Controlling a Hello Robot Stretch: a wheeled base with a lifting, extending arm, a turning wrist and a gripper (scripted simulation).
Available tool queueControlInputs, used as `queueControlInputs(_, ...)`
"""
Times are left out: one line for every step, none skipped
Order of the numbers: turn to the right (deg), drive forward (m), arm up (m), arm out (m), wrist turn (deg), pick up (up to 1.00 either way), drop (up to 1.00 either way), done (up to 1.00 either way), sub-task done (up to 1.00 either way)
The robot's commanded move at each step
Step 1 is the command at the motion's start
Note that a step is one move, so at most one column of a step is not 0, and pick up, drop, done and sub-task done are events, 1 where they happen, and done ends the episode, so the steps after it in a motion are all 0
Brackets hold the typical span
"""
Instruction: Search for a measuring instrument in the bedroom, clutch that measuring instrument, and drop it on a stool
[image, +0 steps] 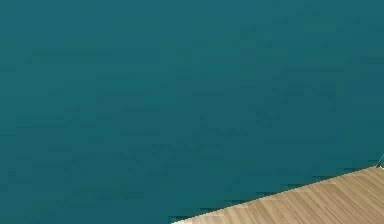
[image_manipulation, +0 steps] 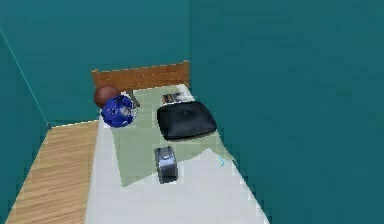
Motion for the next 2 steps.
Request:
queueControlInputs(0.0,0.0,0.04,0.0,0.0,0.0,0.0,0.0,0.0)
queueControlInputs(0.0,0.0,0.0,0.5,0.0,0.0,0.0,0.0,0.0)
